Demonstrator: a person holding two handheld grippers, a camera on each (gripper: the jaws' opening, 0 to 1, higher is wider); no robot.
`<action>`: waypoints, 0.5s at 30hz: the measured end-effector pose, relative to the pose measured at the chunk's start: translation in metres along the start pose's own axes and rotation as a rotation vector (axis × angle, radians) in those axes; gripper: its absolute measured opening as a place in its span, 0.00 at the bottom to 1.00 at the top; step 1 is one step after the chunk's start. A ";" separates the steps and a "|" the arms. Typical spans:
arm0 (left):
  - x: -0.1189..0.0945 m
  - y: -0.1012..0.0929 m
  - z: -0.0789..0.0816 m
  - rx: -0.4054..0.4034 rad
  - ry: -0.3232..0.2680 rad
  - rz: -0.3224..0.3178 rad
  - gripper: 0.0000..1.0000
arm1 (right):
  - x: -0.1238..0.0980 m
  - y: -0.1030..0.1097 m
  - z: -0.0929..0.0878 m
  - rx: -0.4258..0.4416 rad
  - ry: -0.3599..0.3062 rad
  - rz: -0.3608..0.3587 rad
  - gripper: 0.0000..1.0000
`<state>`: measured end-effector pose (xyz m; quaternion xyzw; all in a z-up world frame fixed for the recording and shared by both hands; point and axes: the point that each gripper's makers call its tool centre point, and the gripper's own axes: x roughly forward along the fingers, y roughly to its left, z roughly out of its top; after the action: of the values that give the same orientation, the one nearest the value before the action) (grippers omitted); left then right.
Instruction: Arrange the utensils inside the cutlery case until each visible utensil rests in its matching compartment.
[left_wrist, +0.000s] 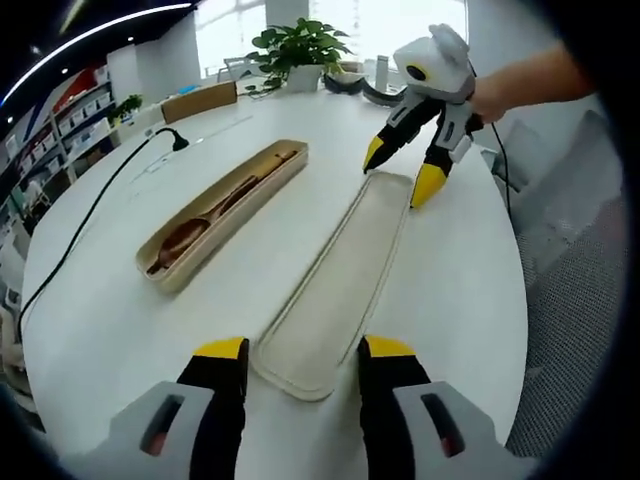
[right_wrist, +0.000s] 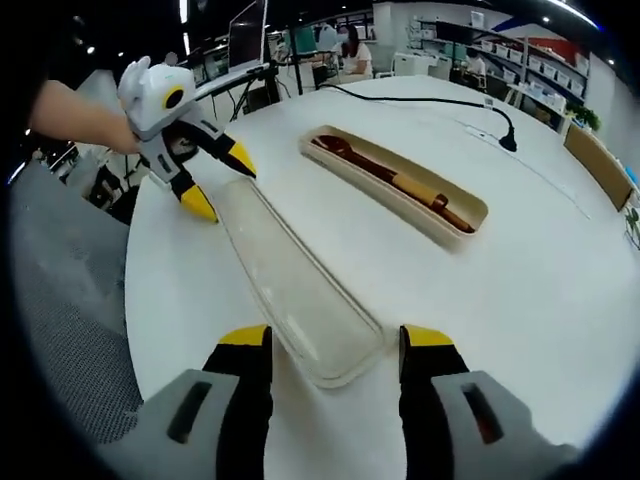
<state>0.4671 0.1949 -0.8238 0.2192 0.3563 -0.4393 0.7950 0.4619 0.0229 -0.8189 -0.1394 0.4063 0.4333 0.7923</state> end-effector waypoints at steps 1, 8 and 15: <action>0.000 -0.001 -0.001 0.000 0.007 -0.003 0.44 | -0.001 0.001 -0.001 0.003 0.001 0.002 0.49; -0.004 -0.006 -0.007 0.016 0.048 -0.046 0.44 | -0.005 0.017 -0.009 0.032 0.011 0.037 0.46; -0.009 -0.011 -0.009 0.051 0.083 -0.119 0.44 | -0.010 0.036 -0.026 -0.139 0.052 -0.028 0.42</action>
<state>0.4511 0.1998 -0.8233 0.2357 0.3900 -0.4851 0.7464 0.4166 0.0231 -0.8227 -0.2109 0.3939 0.4454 0.7759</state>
